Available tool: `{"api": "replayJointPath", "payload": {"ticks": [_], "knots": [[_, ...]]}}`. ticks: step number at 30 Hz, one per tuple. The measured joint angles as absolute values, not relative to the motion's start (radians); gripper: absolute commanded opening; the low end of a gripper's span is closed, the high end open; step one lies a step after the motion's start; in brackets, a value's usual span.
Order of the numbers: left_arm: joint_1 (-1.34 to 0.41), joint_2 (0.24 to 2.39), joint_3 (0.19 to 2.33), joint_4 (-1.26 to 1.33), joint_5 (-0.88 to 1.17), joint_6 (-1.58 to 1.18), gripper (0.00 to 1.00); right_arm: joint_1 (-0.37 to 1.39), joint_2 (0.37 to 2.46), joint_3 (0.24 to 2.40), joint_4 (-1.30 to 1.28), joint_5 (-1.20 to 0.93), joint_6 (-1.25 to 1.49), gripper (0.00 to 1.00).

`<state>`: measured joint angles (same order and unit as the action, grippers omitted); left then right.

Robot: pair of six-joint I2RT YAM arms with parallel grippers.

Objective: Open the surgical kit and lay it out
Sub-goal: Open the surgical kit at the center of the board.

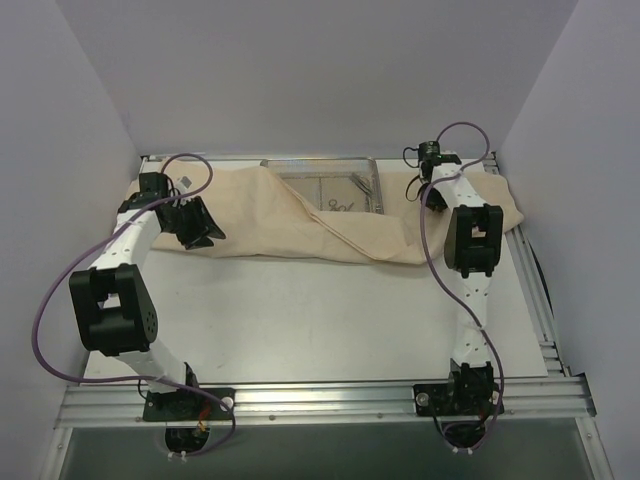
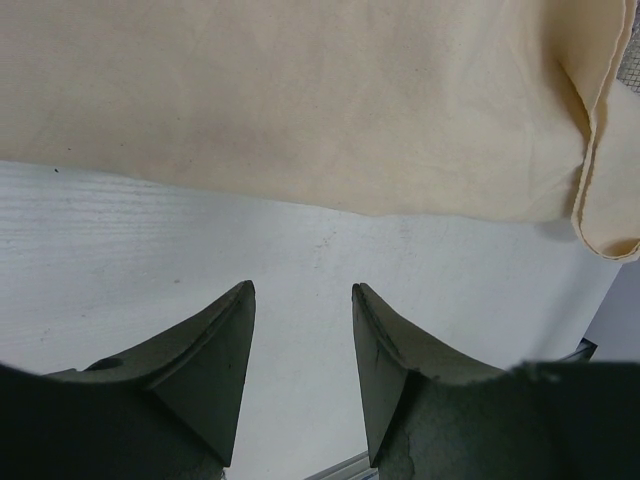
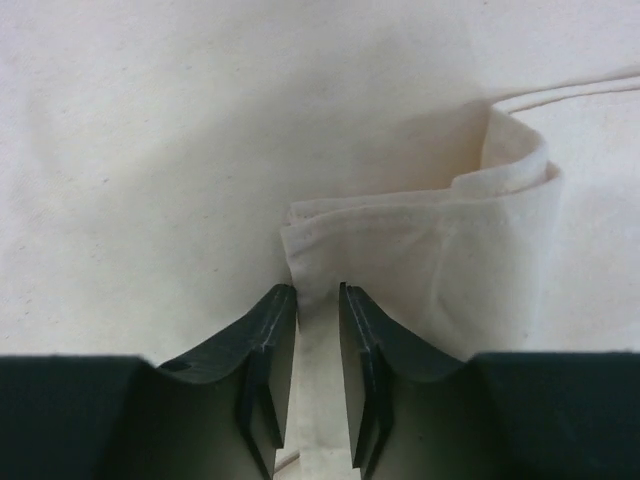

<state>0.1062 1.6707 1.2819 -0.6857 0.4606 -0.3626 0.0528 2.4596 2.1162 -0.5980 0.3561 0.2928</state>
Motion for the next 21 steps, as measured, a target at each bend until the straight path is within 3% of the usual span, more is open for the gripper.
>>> {"api": "replayJointPath", "payload": {"ticks": [4,7,8,15,21], "knots": [[0.108,1.671,1.282,-0.686,0.463,-0.362,0.52,0.041,2.460,2.111,-0.593,0.350,0.298,0.16],[0.108,1.671,1.282,-0.686,0.469,-0.362,0.52,0.039,2.460,2.111,-0.593,0.344,0.303,0.07],[0.108,1.671,1.282,-0.686,0.469,-0.362,0.52,0.039,2.460,2.111,-0.594,0.343,0.305,0.00],[0.108,1.676,1.282,-0.698,0.454,-0.362,0.50,0.024,2.419,2.062,-0.614,0.328,0.324,0.00],[0.108,1.704,1.299,-0.741,0.400,-0.366,0.50,0.001,2.220,1.892,-0.683,0.322,0.355,0.00]]}}
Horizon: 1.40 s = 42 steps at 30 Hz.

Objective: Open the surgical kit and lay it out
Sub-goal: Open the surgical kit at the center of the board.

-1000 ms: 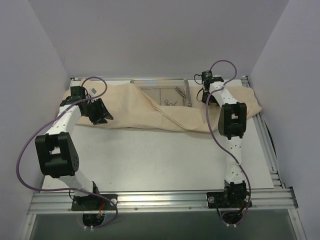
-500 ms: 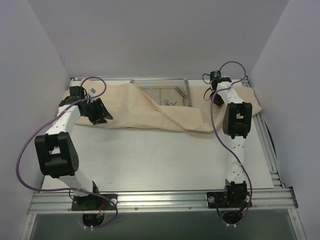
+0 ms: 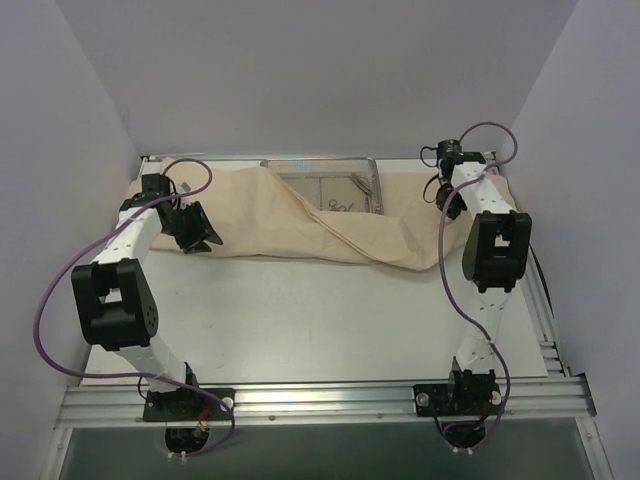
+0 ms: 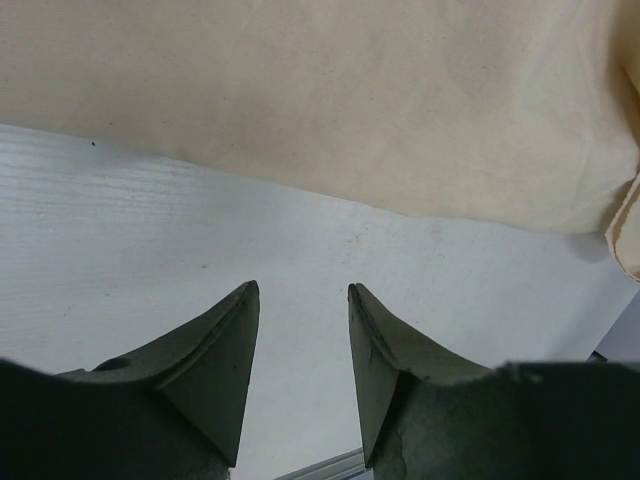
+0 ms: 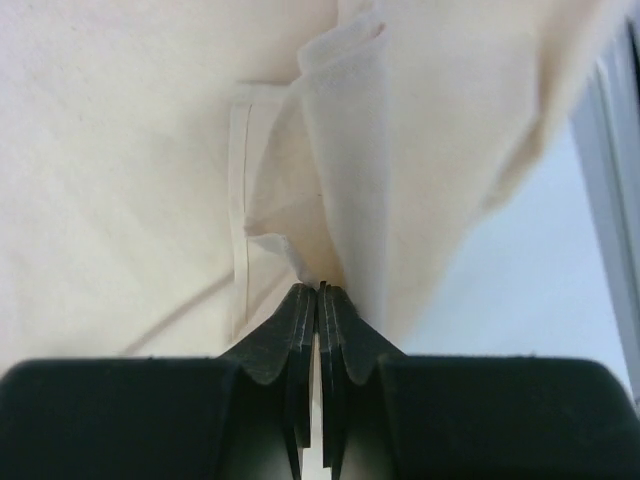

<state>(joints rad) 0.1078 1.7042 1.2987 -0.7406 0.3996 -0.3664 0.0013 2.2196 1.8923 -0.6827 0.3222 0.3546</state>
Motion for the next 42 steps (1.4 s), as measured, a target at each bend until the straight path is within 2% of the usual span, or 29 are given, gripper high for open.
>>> {"api": "replayJointPath", "payload": {"ticks": [7,13,22,29,34,35,36,38,41,42], "knots": [[0.108,1.740,1.331,-0.762,0.406,-0.416,0.50,-0.049,1.854,1.629,-0.724,0.312,0.405,0.00],[0.107,1.742,1.369,-0.764,0.432,-0.453,0.57,-0.091,1.655,1.443,-0.759,0.305,0.429,0.00],[0.099,1.745,1.428,-0.764,0.461,-0.469,0.57,-0.092,1.626,1.364,-0.767,0.238,0.443,0.00],[0.099,1.752,1.428,-0.764,0.479,-0.470,0.57,-0.092,1.729,1.394,-0.761,0.213,0.449,0.05],[0.099,1.778,1.431,-0.763,0.491,-0.470,0.57,-0.092,1.779,1.396,-0.760,0.212,0.464,0.15],[0.099,1.784,1.431,-0.763,0.494,-0.470,0.56,-0.093,1.778,1.396,-0.760,0.212,0.468,0.19],[0.099,1.789,1.431,-0.763,0.497,-0.471,0.56,-0.094,1.776,1.397,-0.760,0.213,0.474,0.29],[0.099,1.799,1.431,-0.763,0.504,-0.472,0.56,-0.098,1.776,1.402,-0.760,0.211,0.481,0.30],[0.099,1.808,1.431,-0.763,0.511,-0.478,0.56,-0.105,1.777,1.419,-0.764,0.209,0.483,0.47],[0.099,1.809,1.431,-0.763,0.511,-0.479,0.56,-0.106,1.777,1.431,-0.764,0.209,0.483,0.56]]}}
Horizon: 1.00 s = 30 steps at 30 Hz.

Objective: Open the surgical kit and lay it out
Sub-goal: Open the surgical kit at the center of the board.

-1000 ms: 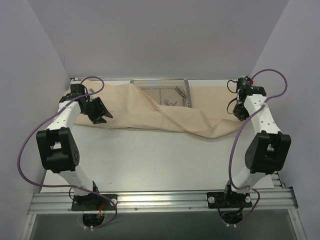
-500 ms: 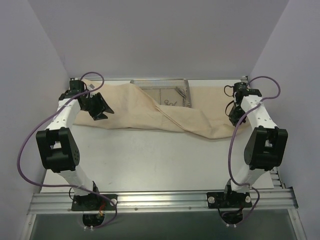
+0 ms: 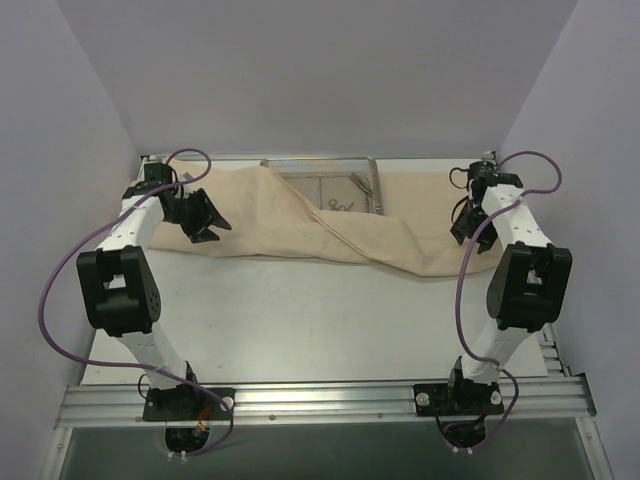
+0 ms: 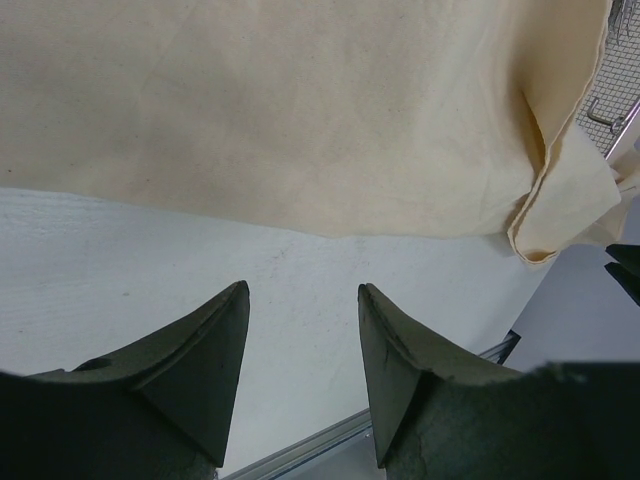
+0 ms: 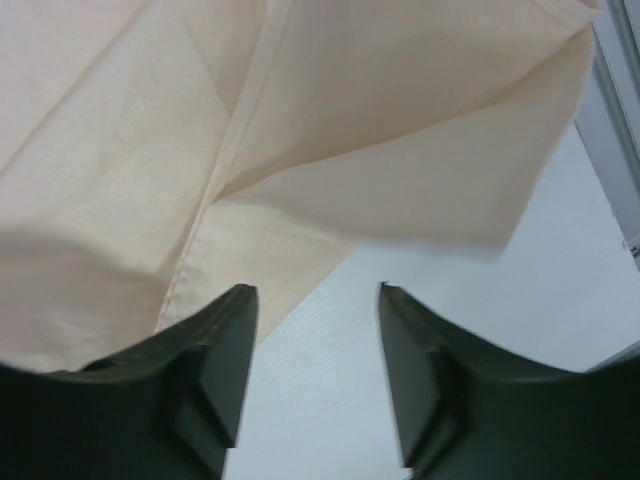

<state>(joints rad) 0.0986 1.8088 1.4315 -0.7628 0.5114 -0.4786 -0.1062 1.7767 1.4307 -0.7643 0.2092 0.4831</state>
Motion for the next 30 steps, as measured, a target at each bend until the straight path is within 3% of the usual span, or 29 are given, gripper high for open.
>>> {"api": "replayJointPath", "payload": {"ticks": [7,18,30], "knots": [[0.095,1.811,1.433,-0.763,0.513,-0.479,0.56,-0.131,1.781,1.573,-0.774,0.226,0.482,0.66],[0.086,1.835,1.485,-0.769,0.508,-0.463,0.56,-0.237,1.918,1.583,-0.793,0.199,0.509,0.76],[0.086,1.871,1.502,-0.785,0.500,-0.458,0.56,-0.176,2.052,1.676,-0.789,0.188,0.573,0.72]]}}
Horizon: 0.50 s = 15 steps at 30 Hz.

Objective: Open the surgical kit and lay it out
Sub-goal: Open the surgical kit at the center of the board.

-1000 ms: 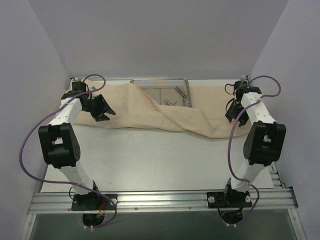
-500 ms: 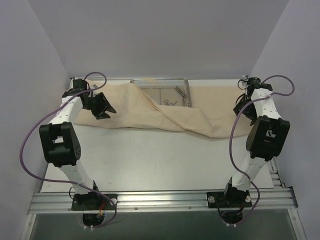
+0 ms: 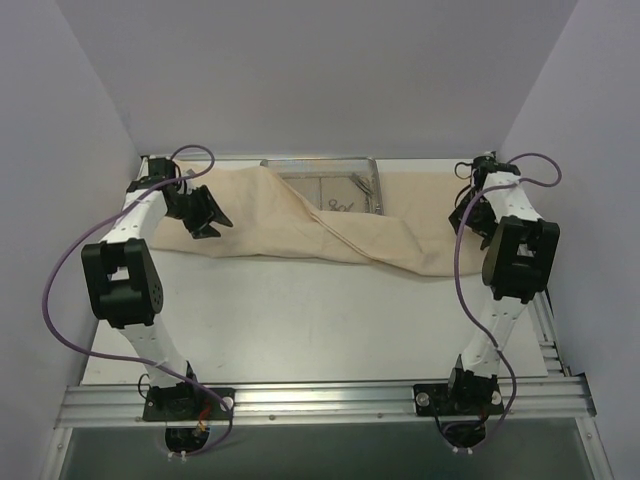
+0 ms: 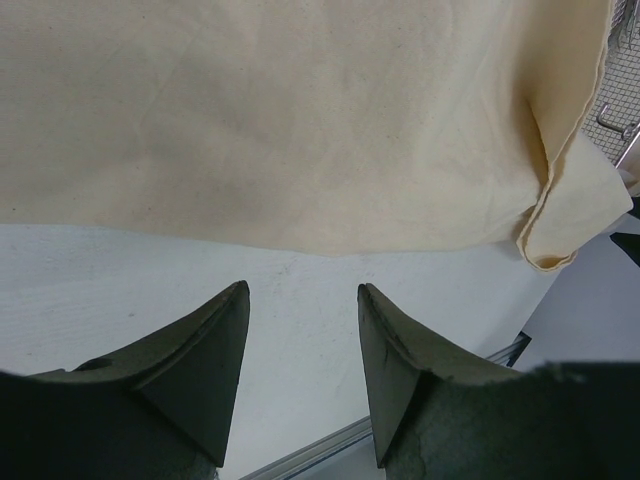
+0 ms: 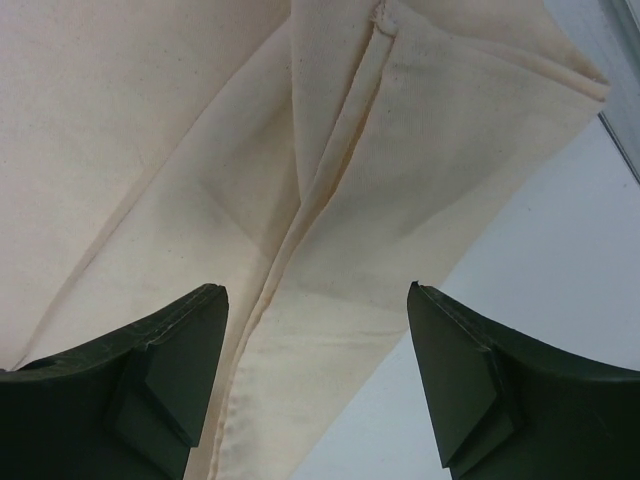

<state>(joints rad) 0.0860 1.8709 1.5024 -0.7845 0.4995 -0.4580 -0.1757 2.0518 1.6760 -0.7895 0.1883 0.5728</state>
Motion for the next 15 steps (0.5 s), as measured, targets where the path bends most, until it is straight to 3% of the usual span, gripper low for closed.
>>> {"api": "replayJointPath", "payload": {"ticks": [8,9,11,15], "knots": [[0.081,1.883,1.549,-0.802,0.493,-0.448,0.63,-0.175,2.112,1.678,-0.788,0.205,0.584,0.62],[0.078,1.883,1.559,-0.805,0.493,-0.445,0.63,-0.175,2.119,1.678,-0.788,0.206,0.585,0.53],[0.068,1.883,1.573,-0.807,0.490,-0.440,0.63,-0.175,2.129,1.678,-0.786,0.207,0.587,0.47],[0.040,1.883,1.600,-0.814,0.485,-0.437,0.62,-0.175,2.131,1.675,-0.783,0.209,0.594,0.15]]}}
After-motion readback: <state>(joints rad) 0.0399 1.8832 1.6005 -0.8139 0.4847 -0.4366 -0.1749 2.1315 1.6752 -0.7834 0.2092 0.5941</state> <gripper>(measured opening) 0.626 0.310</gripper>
